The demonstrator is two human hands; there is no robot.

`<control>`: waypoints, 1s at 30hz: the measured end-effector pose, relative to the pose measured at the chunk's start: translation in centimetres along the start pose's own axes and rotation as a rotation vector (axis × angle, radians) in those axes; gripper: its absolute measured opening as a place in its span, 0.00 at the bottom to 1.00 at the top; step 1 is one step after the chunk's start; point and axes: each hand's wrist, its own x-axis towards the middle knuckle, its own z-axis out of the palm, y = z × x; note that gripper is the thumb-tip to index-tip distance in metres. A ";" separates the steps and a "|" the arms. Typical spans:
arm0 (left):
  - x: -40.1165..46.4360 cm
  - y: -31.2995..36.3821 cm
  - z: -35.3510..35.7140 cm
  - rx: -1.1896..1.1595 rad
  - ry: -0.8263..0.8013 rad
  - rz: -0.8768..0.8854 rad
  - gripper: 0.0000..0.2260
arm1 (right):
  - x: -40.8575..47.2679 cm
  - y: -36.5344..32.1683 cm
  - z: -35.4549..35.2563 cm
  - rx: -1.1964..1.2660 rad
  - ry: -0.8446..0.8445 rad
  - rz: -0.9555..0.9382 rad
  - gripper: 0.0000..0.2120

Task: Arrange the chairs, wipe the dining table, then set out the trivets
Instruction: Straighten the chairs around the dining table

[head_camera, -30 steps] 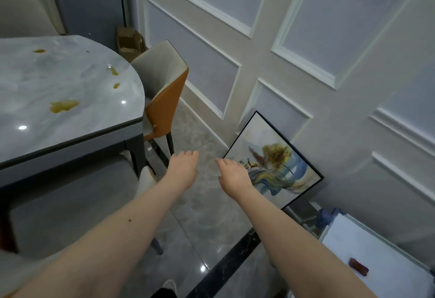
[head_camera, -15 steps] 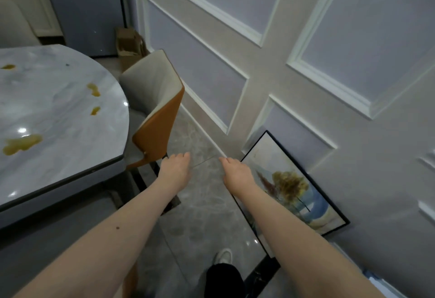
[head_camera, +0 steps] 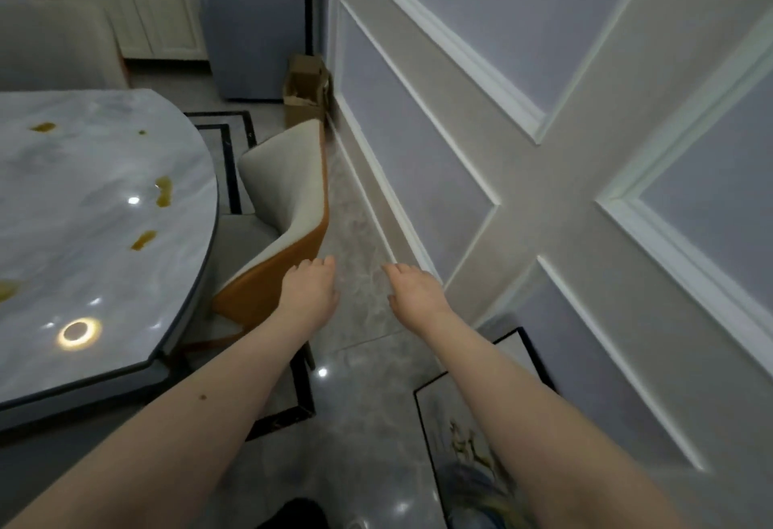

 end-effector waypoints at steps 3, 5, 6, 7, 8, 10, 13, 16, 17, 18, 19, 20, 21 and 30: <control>4.0 -0.2 -0.5 -0.025 0.105 -0.062 0.11 | 4.6 1.4 -0.7 0.000 -0.006 -0.064 0.25; 7.1 -0.5 -0.8 -0.034 0.139 -0.132 0.13 | 8.1 2.1 -1.0 0.007 0.012 -0.117 0.25; 8.7 -0.8 -0.9 -0.036 0.146 -0.170 0.14 | 9.9 2.4 -1.2 0.009 0.026 -0.144 0.25; 10.3 -1.0 -1.1 -0.044 0.145 -0.209 0.15 | 11.7 2.7 -1.4 0.011 0.033 -0.170 0.25; 12.2 -1.4 -1.1 -0.058 0.139 -0.251 0.17 | 13.8 2.9 -1.7 0.004 0.035 -0.199 0.25; 15.2 -2.2 -1.2 -0.101 0.118 -0.325 0.20 | 17.2 3.1 -2.3 -0.014 0.033 -0.242 0.26; 19.1 -3.5 -1.0 -0.184 0.063 -0.437 0.24 | 22.9 3.0 -3.3 -0.022 -0.012 -0.320 0.27; 22.0 -4.9 -0.6 -0.244 -0.037 -0.519 0.26 | 27.9 2.7 -4.2 -0.021 0.003 -0.418 0.27; 22.5 -5.2 -0.5 -0.276 -0.085 -0.538 0.27 | 29.2 2.6 -4.4 -0.010 0.000 -0.459 0.27; 23.2 -5.7 -0.3 -0.304 -0.129 -0.563 0.28 | 30.7 2.4 -4.6 -0.008 -0.014 -0.505 0.28; 23.7 -6.0 -0.3 -0.319 -0.180 -0.575 0.29 | 32.0 2.2 -4.8 -0.023 -0.033 -0.558 0.29; 24.3 -6.3 -0.3 -0.321 -0.230 -0.577 0.31 | 33.2 1.9 -5.1 -0.055 -0.057 -0.616 0.29; 24.8 -6.7 -0.4 -0.326 -0.279 -0.579 0.33 | 34.6 1.7 -5.3 -0.090 -0.075 -0.679 0.29; 27.6 -8.8 -1.3 -0.575 -0.576 -0.734 0.40 | 45.5 -0.6 -5.0 -0.417 -0.325 -1.258 0.27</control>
